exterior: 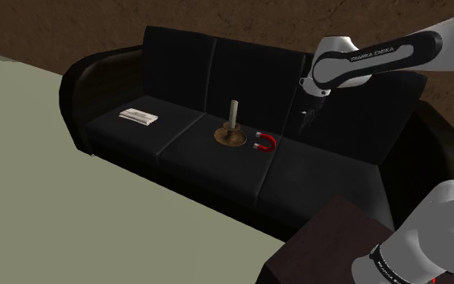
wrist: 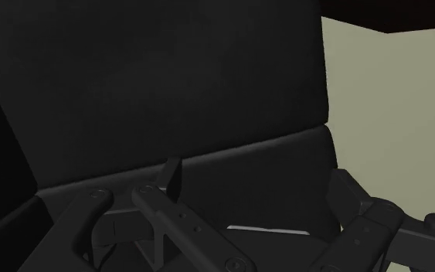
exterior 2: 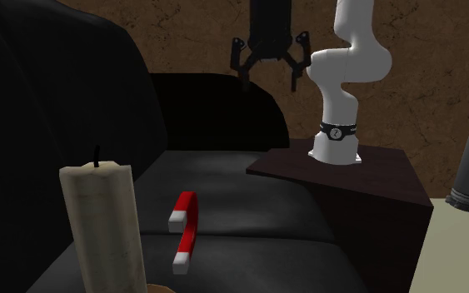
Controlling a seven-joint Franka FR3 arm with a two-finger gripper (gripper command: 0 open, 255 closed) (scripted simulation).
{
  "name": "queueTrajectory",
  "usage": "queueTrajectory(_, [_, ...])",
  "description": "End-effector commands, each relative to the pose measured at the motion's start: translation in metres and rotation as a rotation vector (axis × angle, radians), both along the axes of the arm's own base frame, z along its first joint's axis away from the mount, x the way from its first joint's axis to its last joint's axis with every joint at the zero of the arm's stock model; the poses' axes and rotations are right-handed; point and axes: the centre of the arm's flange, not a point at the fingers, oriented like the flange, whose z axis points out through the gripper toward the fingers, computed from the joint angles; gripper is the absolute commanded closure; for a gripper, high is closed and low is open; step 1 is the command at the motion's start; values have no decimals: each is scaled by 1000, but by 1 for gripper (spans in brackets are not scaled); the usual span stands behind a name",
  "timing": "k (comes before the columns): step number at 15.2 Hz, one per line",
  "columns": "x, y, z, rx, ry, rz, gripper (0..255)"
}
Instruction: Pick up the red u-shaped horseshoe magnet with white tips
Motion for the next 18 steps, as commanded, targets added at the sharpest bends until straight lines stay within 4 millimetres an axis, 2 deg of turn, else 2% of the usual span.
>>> queueTrajectory(1, [21, -9, -17, -5, -4, 33, 0])
queueTrajectory(10, [107, -42, -88, -19, -17, 168, 0])
queueTrajectory(18, [188, -63, -150, -32, -30, 289, 0])
